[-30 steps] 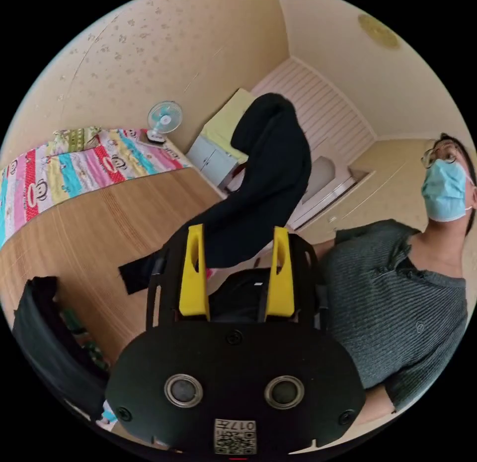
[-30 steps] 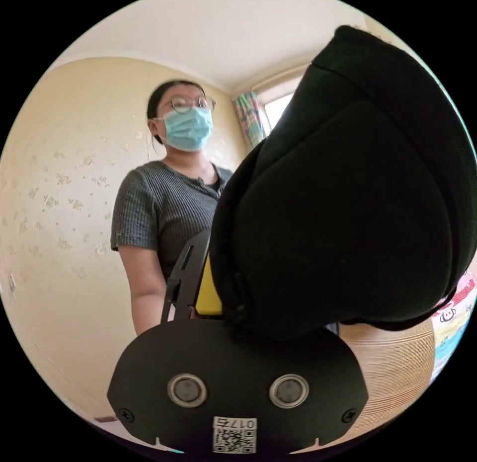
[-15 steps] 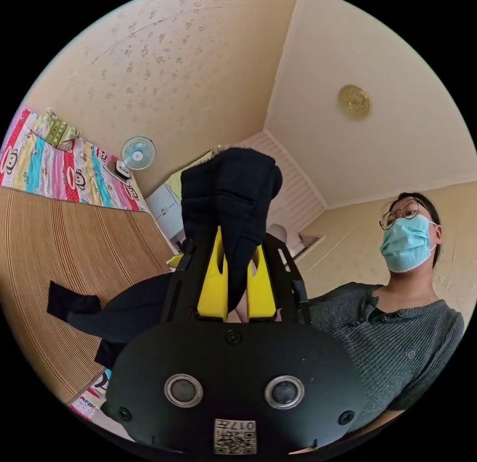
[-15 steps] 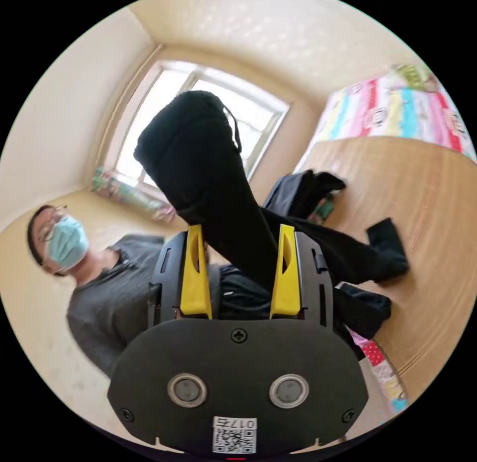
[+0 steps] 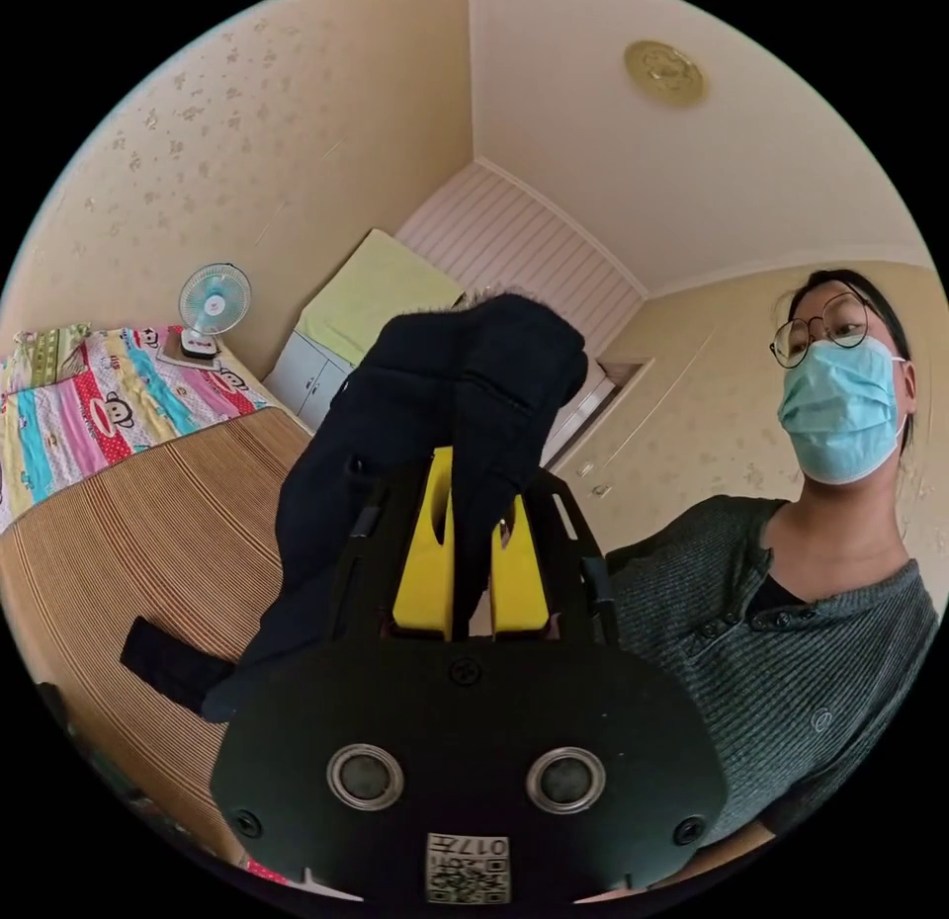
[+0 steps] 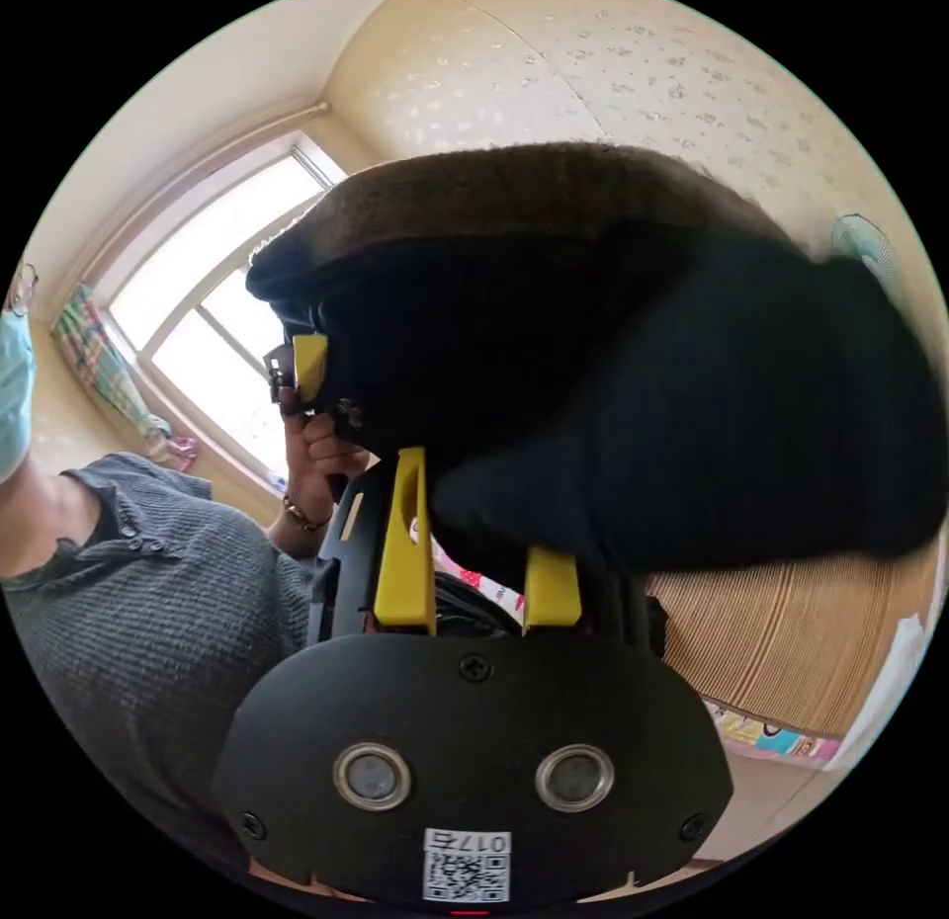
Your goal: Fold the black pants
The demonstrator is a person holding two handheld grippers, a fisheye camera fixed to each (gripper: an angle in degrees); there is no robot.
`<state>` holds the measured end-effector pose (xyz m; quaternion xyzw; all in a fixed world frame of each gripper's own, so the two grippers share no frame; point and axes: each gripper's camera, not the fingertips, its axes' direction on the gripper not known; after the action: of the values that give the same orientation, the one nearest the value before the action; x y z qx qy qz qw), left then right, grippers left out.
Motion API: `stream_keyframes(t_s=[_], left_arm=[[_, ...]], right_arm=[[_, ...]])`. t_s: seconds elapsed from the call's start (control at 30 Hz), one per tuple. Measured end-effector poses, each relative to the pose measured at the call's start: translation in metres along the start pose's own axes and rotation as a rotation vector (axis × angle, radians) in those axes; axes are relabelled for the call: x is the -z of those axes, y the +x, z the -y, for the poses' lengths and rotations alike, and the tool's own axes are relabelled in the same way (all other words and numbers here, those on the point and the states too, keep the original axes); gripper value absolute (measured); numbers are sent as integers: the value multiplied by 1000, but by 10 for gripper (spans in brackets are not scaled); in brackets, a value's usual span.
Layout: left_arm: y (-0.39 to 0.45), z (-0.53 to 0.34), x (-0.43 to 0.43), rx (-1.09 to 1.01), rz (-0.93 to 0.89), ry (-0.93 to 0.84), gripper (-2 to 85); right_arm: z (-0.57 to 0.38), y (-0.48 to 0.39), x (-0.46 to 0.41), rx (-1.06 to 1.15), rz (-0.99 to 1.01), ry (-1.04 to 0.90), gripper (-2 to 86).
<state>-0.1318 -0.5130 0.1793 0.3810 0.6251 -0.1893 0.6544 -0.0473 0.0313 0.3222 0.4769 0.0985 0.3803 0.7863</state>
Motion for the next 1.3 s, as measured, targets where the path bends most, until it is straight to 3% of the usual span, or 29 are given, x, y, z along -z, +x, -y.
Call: stream_keyframes(t_s=[0.13, 0.23, 0.3, 0.37, 0.47, 0.63, 0.77, 0.9, 0.97, 1.03, 1.07, 1.13, 1.23, 1.3], left_arm=[[-13, 1, 23, 4, -33, 62, 44], [-25, 3, 41, 15, -47, 110, 45], [-32, 9, 42, 23, -74, 115, 47], [-31, 22, 30, -6, -188, 112, 53], [-23, 43, 25, -51, -205, 137, 62], [-36, 49, 67, -45, -191, 322, 69], [-82, 6, 137, 95, -27, 560, 70], [-140, -70, 205, 322, 294, 713, 67], [-187, -150, 251, 657, 554, 795, 65], [-224, -223, 278, 984, 672, 820, 62], [-243, -273, 289, 1175, 691, 837, 47], [-253, -342, 296, 1352, 652, 919, 17], [-244, -409, 293, 1438, 577, 1050, -1], [-235, -422, 291, 1492, 615, 1032, -6]], right_arm=[[-11, 21, 47, -40, 2, 79, 42], [-12, 29, 124, -148, -201, 278, 46], [23, 11, 169, -64, -336, 359, 41], [66, -12, 182, 15, -447, 397, 37], [153, -57, 181, 214, -594, 437, 34], [295, -102, 143, 558, -429, 365, 43], [422, -73, 38, 605, -106, 19, 73], [460, 11, -111, 387, -12, -269, 123], [437, 56, -152, 282, 73, -327, 124], [397, 110, -181, 161, 214, -369, 112], [361, 153, -197, 50, 297, -413, 102], [296, 219, -215, -163, 355, -506, 98], [175, 310, -206, -529, 261, -637, 112], [106, 353, -175, -777, 151, -695, 132]])
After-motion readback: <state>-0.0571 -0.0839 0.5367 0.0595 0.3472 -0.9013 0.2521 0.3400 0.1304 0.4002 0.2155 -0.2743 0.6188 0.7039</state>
